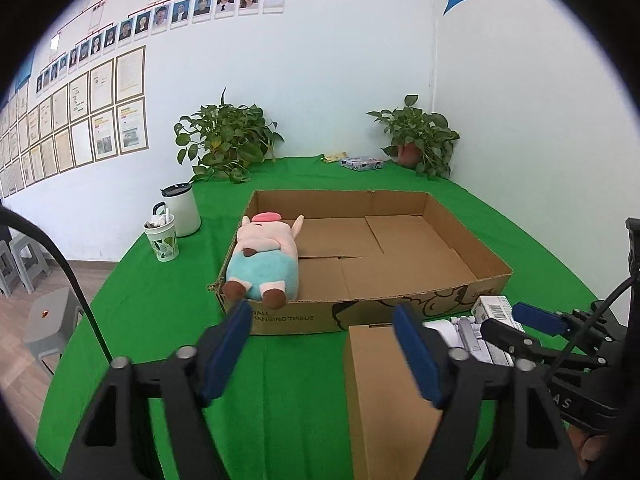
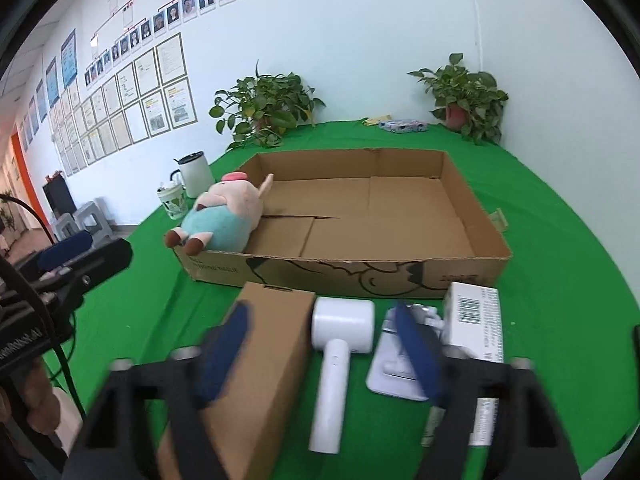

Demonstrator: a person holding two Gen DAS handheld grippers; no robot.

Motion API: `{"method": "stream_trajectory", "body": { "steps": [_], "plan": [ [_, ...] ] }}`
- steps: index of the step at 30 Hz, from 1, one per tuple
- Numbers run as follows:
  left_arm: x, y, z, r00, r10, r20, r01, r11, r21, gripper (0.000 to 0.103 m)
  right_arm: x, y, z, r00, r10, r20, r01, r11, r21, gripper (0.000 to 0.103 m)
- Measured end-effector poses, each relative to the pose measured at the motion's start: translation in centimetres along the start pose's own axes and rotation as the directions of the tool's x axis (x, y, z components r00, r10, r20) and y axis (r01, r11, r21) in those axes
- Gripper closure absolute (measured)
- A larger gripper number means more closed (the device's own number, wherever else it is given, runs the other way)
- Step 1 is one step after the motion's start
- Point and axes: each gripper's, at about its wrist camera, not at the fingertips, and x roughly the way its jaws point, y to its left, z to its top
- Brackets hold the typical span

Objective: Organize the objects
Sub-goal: 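Reach the left gripper to the long brown box and grasp it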

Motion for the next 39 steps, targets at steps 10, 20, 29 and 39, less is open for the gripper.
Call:
{"method": "stream_trajectory", "body": {
  "steps": [10, 20, 29, 39],
  "plan": [
    [-0.4, -1.1, -1.4, 1.0, -0.025, 0.018, 0.025, 1.0, 0.003, 0.017, -2.0, -1.9, -1.1, 0.999, -0.02, 0.035, 0.018, 0.999, 0.038, 0.001],
    [-0.2, 0.8, -2.1, 0.996, -0.084, -0.04, 0.081, 0.995, -0.062, 0.017, -2.6, -2.1, -2.7, 1.0, 0.015, -0.002, -0.015, 1.0, 0.002, 0.001],
    [0.0, 3.7, -4.2, 0.98, -0.149, -0.131, 0.132, 0.982, -0.132, 0.017, -5.0, 1.7, -5.5, 0.925, 0.328, -0.192, -0.347, 0.935, -0.075, 0.001],
    [4.3, 4.4, -8.7, 0.872, -0.377, -0.312, 0.293, 0.913, -0.284, 0.018, -3.5, 9.1, -9.5, 0.91, 0.256, -0.327, -0.329, 0.925, -0.192, 0.001]
  ]
}}
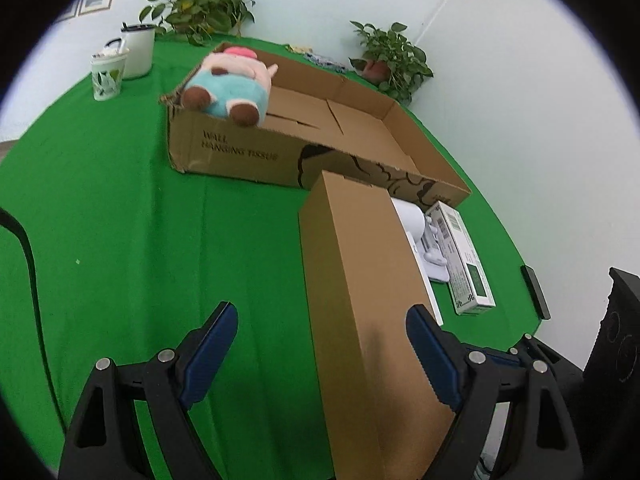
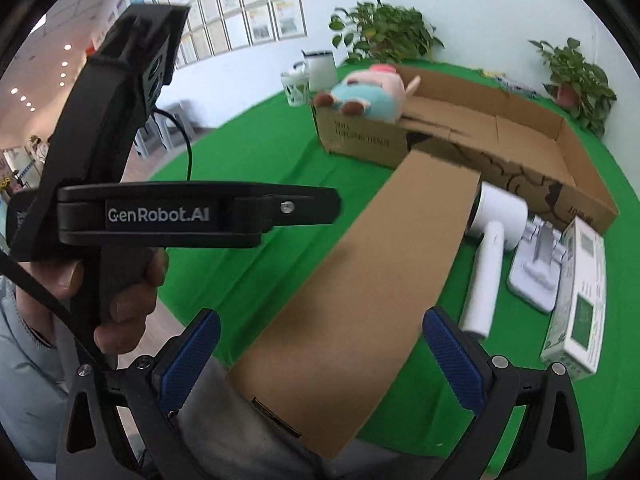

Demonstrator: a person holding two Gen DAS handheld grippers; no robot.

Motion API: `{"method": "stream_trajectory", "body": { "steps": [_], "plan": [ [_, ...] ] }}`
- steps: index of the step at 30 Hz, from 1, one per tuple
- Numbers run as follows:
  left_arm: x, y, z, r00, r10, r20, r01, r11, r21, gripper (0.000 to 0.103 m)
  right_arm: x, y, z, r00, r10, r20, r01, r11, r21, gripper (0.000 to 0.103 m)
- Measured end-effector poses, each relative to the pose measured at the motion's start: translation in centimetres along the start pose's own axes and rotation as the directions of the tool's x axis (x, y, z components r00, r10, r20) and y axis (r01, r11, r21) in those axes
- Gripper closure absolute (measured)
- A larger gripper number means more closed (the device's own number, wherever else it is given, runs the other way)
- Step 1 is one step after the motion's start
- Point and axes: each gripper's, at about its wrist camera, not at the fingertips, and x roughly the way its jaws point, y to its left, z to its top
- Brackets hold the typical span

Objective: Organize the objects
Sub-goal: 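Reach the left gripper to the long brown box and grasp it, then lift the long brown box with the left gripper and carry it toward the open box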

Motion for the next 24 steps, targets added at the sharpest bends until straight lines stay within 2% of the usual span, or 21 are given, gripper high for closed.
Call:
{"method": "stream_trajectory", "body": {
  "steps": [3, 7, 9, 13, 18, 20, 21, 24],
  "plan": [
    [1.6, 0.0, -0.4, 0.997, -0.058, -0.051, 0.057, 0.998, -0.018, 0.019, 0.6, 0.7, -0.6, 0.999, -0.044, 0.004, 0.044, 0.999, -0.015, 0.0],
    [3.3, -0.9, -1.2, 0.982, -0.13, -0.138, 0.131, 0.991, -0.002, 0.021, 1.1, 0.6, -0.5, 0.991, -0.134, 0.001, 0.134, 0.991, 0.002, 0.001],
    [3.9, -1.4, -1.7, 0.977, -0.136, -0.163, 0.14, 0.99, 0.011, 0.02, 1.2, 0.0, -0.5, 0.992, -0.125, -0.013, 0.125, 0.992, 0.013, 0.001],
    [4.6, -1.6, -2.4, 0.962, -0.205, -0.181, 0.206, 0.978, -0.018, 0.023, 1.2, -0.4, -1.4, 0.993, -0.118, -0.009, 0.118, 0.992, 0.039, 0.001],
    [5.1, -2.7, -3.1, 0.952, -0.233, -0.2, 0.235, 0.972, -0.015, 0.023, 1.1, -1.3, -2.5, 0.996, -0.087, -0.021, 0.088, 0.995, 0.055, 0.001],
    [5.4, -3.1, -3.7, 0.936, -0.27, -0.226, 0.27, 0.962, -0.031, 0.024, 1.2, -1.6, -2.9, 0.993, -0.114, -0.034, 0.116, 0.991, 0.061, 0.002],
    [5.6, -3.4, -4.1, 0.928, -0.286, -0.238, 0.285, 0.958, -0.039, 0.023, 1.3, -2.1, -3.2, 0.989, -0.141, -0.043, 0.143, 0.988, 0.064, 0.005],
    [5.6, -3.9, -4.6, 0.924, -0.301, -0.238, 0.299, 0.953, -0.044, 0.024, 1.0, -3.2, -3.5, 0.989, -0.139, -0.039, 0.143, 0.985, 0.095, 0.012]
  ]
}}
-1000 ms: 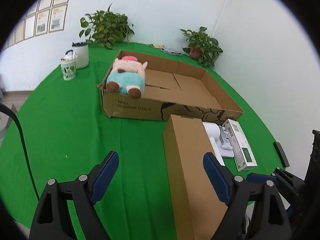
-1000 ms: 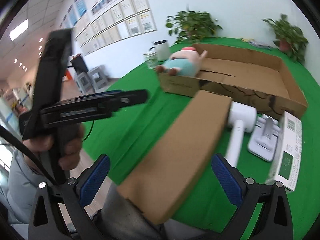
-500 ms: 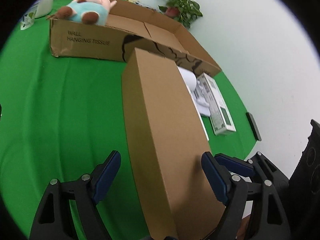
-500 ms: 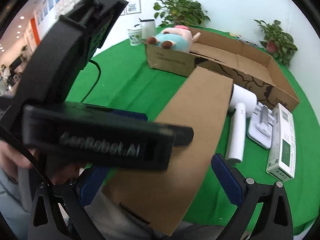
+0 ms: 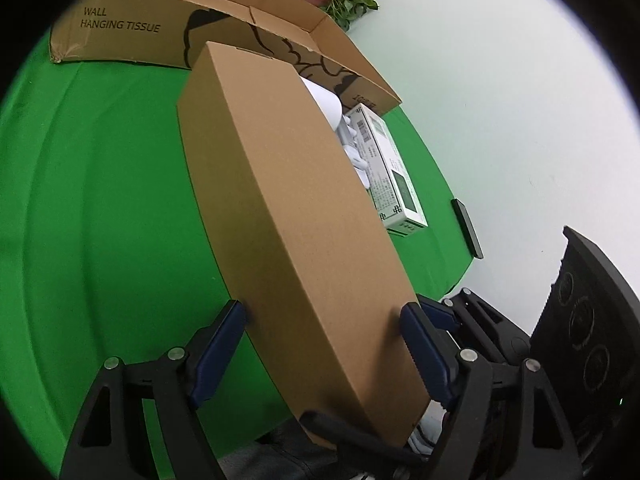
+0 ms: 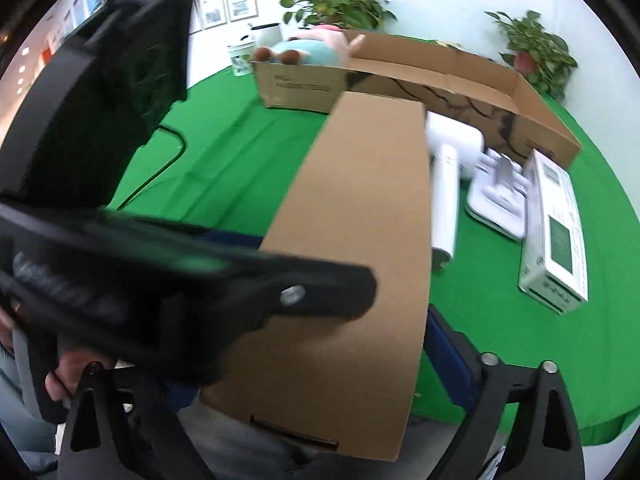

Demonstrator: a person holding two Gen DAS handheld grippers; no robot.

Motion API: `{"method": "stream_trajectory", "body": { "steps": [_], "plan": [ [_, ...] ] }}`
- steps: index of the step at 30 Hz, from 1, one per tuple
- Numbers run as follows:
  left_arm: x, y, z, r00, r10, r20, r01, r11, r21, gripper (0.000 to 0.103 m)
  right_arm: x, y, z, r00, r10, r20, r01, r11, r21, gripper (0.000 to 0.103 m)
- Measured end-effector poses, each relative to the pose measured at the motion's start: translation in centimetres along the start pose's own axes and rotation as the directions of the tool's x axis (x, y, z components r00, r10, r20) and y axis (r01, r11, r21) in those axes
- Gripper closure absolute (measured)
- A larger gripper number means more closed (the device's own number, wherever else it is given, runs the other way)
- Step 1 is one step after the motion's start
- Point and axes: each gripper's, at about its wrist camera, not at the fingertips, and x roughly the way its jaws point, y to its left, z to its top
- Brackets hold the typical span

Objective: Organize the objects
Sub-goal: 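Lift the long brown box with the left gripper and carry it toward the open box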

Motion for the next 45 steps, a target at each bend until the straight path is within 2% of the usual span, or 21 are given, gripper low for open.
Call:
{"method": "stream_trajectory", "body": {
  "steps": [9, 15, 21, 24, 27, 32, 37, 42, 45],
  "plan": [
    [-0.5, 1.1, -0.3, 0.999, -0.031, 0.02, 0.032, 0.998, -0.048, 0.025, 0.3, 0.3, 0.6, 1.0, 0.015, 0.015, -0.016, 1.0, 0.012, 0.008],
    [-1.2, 1.0, -0.9, 0.999, -0.029, 0.024, 0.03, 0.999, -0.024, 0.025, 0.0, 0.5, 0.2, 0.998, 0.024, 0.057, -0.024, 1.0, -0.004, 0.009],
    [-2.9, 0.6, -2.0, 0.999, -0.018, 0.05, 0.019, 1.0, -0.018, 0.025, -1.1, 1.2, 0.3, 0.99, 0.082, 0.114, -0.077, 0.996, -0.053, 0.01],
    [-4.0, 1.0, -2.4, 0.998, 0.021, 0.065, -0.019, 0.999, -0.031, 0.025, -0.9, 1.7, 0.5, 0.984, 0.144, 0.105, -0.14, 0.989, -0.049, 0.01],
    [-4.5, 0.9, -2.9, 0.997, 0.021, 0.073, -0.018, 0.999, -0.038, 0.025, -0.8, 2.0, 0.5, 0.982, 0.154, 0.11, -0.149, 0.987, -0.053, 0.011],
    [-4.7, 0.9, -3.3, 0.997, 0.007, 0.082, -0.001, 0.997, -0.073, 0.025, -0.4, 0.3, 0.2, 0.974, 0.204, 0.098, -0.207, 0.978, 0.024, 0.013],
    [-3.5, 1.4, -2.7, 0.997, 0.01, 0.075, -0.001, 0.993, -0.118, 0.025, -0.5, -2.0, -0.4, 0.954, 0.281, 0.107, -0.293, 0.949, 0.115, 0.016],
    [-3.5, 2.0, -2.5, 0.997, 0.0, 0.078, 0.013, 0.987, -0.163, 0.025, -0.6, -3.3, -0.8, 0.937, 0.329, 0.118, -0.345, 0.924, 0.166, 0.017],
    [-3.4, 2.3, -2.6, 0.997, -0.005, 0.072, 0.018, 0.984, -0.179, 0.025, -0.7, -3.3, -1.0, 0.935, 0.335, 0.119, -0.352, 0.921, 0.166, 0.017]
  ]
}}
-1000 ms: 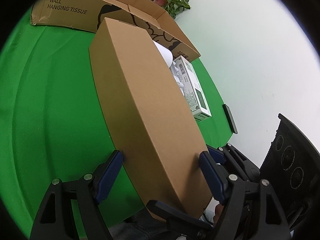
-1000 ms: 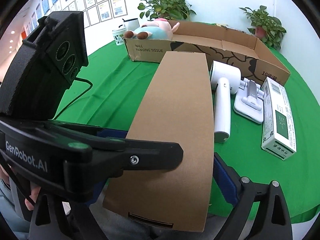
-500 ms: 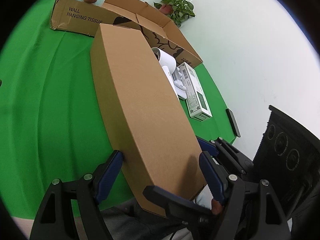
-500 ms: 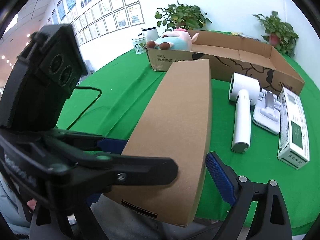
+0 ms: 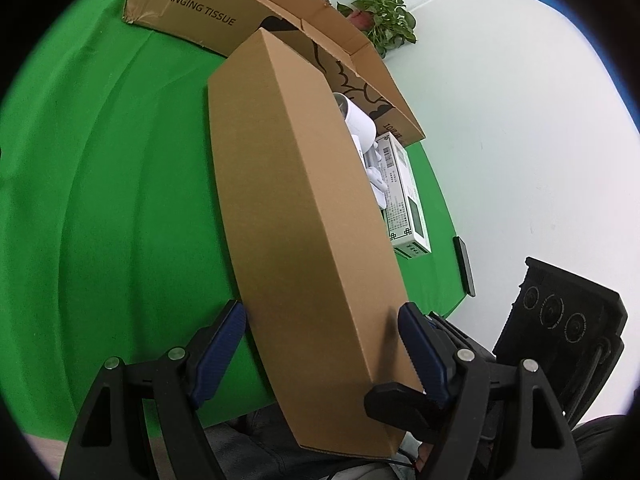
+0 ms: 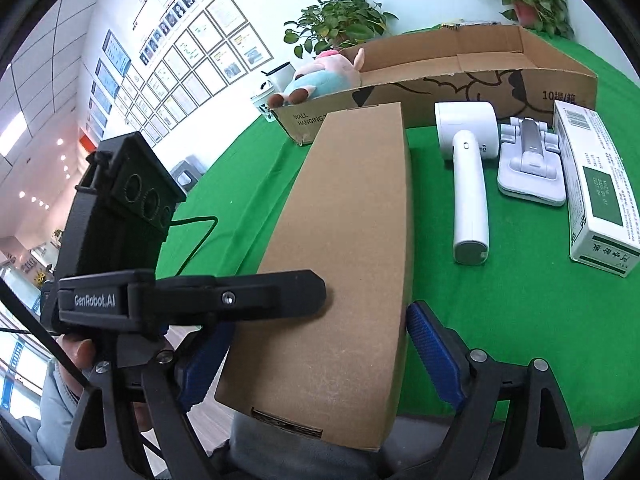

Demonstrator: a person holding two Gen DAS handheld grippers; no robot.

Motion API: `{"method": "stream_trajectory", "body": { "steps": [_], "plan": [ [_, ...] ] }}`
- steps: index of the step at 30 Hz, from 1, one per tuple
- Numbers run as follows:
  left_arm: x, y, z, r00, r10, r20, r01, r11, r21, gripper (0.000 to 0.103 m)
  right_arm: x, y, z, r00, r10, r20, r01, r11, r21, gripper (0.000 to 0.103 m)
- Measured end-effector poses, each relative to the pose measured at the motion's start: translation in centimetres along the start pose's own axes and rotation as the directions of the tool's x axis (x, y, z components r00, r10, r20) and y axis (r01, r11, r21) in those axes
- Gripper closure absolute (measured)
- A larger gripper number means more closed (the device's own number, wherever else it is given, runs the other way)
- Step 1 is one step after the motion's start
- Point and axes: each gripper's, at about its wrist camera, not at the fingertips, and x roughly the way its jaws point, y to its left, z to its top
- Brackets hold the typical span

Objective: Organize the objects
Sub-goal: 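Lift the long brown box with the left gripper and carry it toward the open box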

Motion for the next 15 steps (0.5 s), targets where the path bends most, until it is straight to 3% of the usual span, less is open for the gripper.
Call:
{"method": "stream_trajectory", "body": {
  "steps": [10, 15],
  "plan": [
    [-0.3, 0.8, -0.2, 1.0, -0.016, -0.008, 0.015, 0.998, -0.061, 0.024, -0.1, -0.2, -0.2, 0.999, 0.051, -0.01, -0.051, 0.999, 0.016, 0.017],
    [-1.2, -0.1, -0.7, 1.0, 0.018, 0.021, -0.018, 1.0, -0.014, 0.025, -0.4, -0.1, -0.3, 0.998, 0.058, -0.004, -0.058, 0.998, 0.026, 0.017]
  ]
}}
